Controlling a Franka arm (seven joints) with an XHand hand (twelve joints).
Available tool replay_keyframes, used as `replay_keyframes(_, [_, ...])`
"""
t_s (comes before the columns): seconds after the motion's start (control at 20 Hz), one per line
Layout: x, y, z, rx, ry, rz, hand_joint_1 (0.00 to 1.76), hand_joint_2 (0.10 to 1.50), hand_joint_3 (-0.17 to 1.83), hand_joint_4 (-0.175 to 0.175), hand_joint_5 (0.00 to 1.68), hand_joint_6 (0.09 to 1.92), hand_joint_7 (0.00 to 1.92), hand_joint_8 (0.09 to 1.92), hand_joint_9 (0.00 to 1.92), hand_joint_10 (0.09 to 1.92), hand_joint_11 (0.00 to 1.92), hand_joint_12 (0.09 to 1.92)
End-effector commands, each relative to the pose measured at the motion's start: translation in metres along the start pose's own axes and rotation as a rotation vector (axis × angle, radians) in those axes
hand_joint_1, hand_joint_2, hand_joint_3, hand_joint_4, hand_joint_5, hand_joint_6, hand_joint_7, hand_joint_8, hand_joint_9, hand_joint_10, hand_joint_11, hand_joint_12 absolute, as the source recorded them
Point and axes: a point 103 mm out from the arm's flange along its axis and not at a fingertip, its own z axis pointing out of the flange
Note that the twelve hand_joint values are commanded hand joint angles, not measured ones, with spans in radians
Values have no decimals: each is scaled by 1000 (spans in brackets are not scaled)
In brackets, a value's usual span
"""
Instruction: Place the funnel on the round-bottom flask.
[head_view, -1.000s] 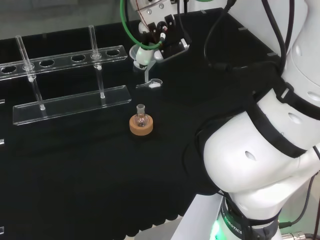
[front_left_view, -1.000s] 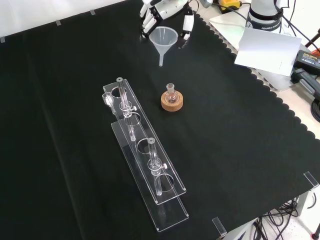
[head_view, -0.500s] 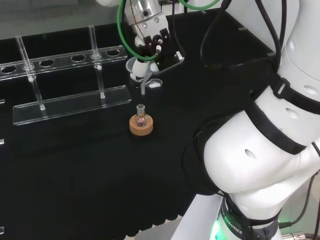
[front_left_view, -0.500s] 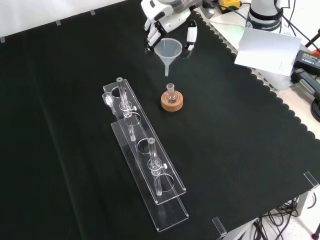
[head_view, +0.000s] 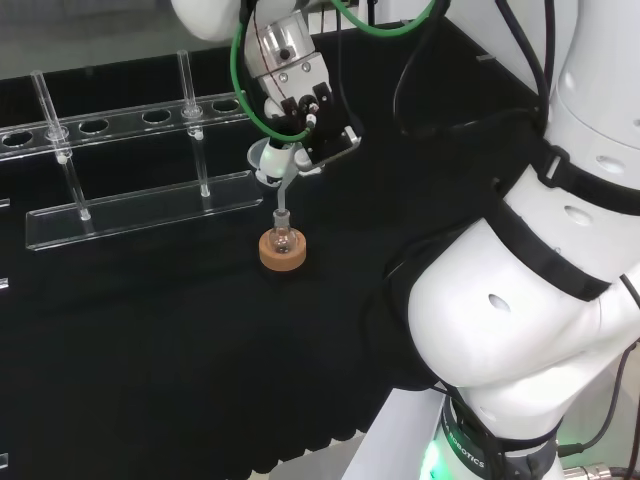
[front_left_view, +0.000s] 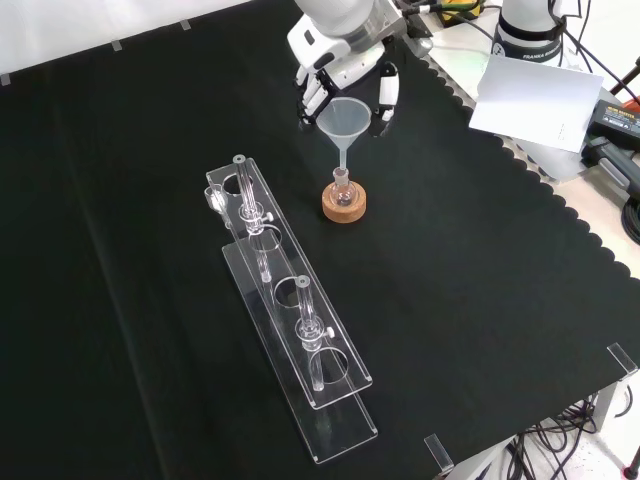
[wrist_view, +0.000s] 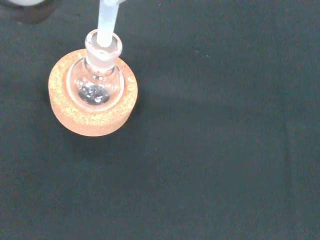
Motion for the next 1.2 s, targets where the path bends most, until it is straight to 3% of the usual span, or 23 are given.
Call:
replay_keyframes(0.05, [3, 2, 1, -5, 1, -3, 820, 794, 522, -22, 752, 667, 723, 702, 952, 429, 685, 1183])
replay_keyframes(1.2, [3, 13, 11, 21, 6, -11, 821, 792, 526, -25, 756, 668, 723, 704, 953, 427, 688, 1176])
